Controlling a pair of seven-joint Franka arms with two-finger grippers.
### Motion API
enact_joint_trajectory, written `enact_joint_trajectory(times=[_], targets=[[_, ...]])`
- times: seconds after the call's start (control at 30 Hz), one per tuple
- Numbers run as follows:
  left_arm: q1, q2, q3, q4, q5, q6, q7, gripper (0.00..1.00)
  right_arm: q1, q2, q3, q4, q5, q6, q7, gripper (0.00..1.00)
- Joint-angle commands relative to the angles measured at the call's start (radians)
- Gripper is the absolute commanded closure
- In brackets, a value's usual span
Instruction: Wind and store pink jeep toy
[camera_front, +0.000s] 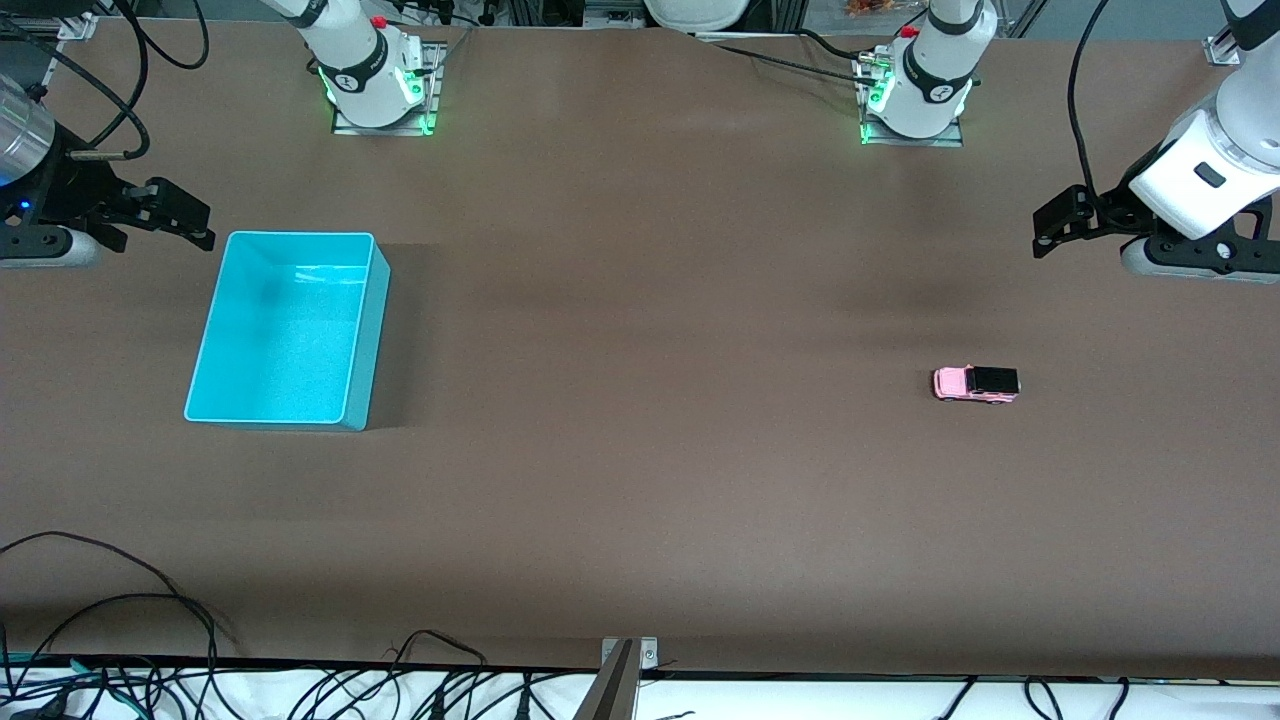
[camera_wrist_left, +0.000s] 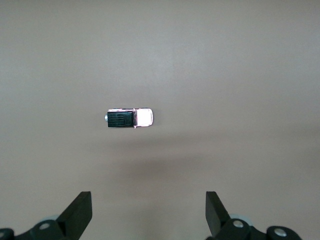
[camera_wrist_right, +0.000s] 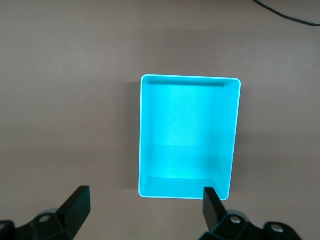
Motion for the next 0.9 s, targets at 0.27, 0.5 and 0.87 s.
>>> enact_joint_trajectory(times=[0.27,0.5,0.87], targets=[[-0.001,0.006,0.008,0.018,-0.024,-0.016,0.025,0.00,0.001,0.005,0.001,0.021,-0.013,-0.018,-0.010,0.00],[-0.001,0.006,0.008,0.018,-0.024,-0.016,0.025,0.00,0.001,0.005,0.001,0.021,-0.011,-0.019,-0.004,0.00],[-0.001,0.006,0.008,0.018,-0.024,-0.016,0.025,0.00,0.001,0.005,0.001,0.021,-0.010,-0.019,-0.003,0.00]])
